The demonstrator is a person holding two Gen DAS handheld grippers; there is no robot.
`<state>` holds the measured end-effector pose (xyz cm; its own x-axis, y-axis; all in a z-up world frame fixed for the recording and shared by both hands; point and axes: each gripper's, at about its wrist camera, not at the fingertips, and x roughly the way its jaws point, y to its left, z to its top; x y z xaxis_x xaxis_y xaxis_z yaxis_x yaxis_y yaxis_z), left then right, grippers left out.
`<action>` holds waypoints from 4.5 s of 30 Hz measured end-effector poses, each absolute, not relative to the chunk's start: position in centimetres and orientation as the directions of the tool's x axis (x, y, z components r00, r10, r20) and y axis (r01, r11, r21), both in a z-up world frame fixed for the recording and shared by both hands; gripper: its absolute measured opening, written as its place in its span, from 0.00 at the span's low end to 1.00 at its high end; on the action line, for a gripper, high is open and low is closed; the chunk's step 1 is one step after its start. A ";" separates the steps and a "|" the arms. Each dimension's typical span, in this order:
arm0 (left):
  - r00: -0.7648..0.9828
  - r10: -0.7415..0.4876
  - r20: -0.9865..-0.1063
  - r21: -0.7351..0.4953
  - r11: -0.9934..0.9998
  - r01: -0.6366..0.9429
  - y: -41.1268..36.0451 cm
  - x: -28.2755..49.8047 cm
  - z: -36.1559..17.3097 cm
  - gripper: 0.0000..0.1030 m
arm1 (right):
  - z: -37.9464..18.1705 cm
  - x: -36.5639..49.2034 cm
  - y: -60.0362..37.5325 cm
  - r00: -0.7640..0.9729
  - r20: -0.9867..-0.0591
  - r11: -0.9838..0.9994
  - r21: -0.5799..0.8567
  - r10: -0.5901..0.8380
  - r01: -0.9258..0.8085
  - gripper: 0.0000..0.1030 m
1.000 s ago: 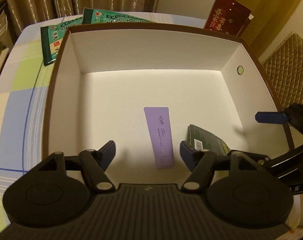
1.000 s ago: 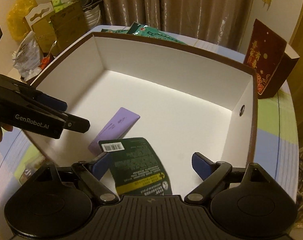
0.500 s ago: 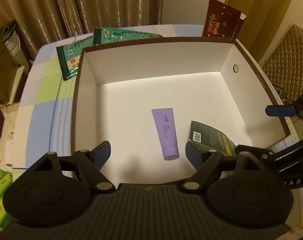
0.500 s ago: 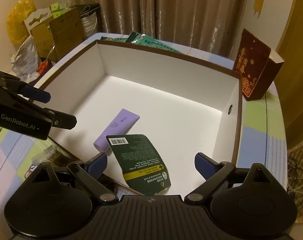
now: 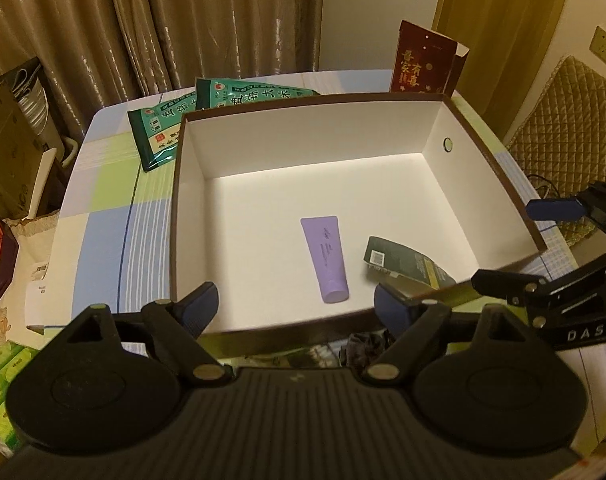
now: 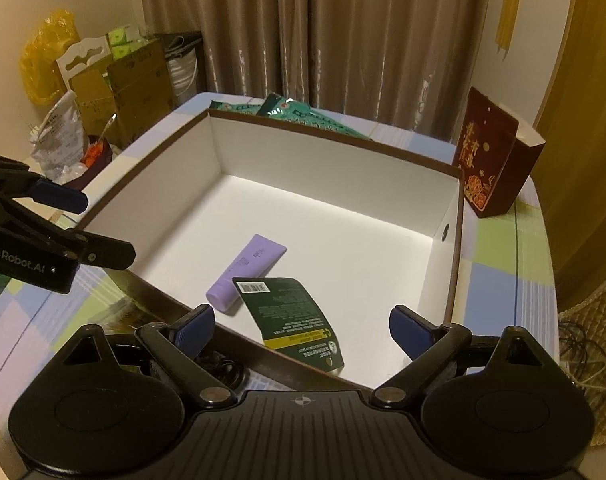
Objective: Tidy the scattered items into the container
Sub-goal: 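Lower the purple tube into the box and open the left tool while the right tool drops the green packet, then grasp the yellow snack packet with the left tool while the right tool reaches for the black cable, then lift the yellow packet with the left tool while the right tool lifts the black cable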
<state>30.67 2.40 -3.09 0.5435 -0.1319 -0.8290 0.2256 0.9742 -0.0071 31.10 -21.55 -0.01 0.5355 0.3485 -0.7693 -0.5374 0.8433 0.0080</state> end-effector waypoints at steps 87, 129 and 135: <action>0.373 -0.443 -0.815 -0.467 0.884 0.029 5.4 25.4 -13.8 0.18 | -8.8 25.1 -30.4 0.404 -0.855 0.861 0.092 0.326 -0.500 0.89; 0.520 -0.340 -0.783 -0.384 0.923 0.027 10.1 22.3 -8.3 0.18 | -10.8 28.8 -22.9 0.359 -0.774 0.827 0.357 0.522 -0.433 0.14; 0.528 -0.341 -0.778 -0.371 0.927 0.051 9.4 22.5 -7.8 0.18 | -9.0 27.5 -23.7 0.393 -0.736 0.812 0.366 0.551 -0.454 0.03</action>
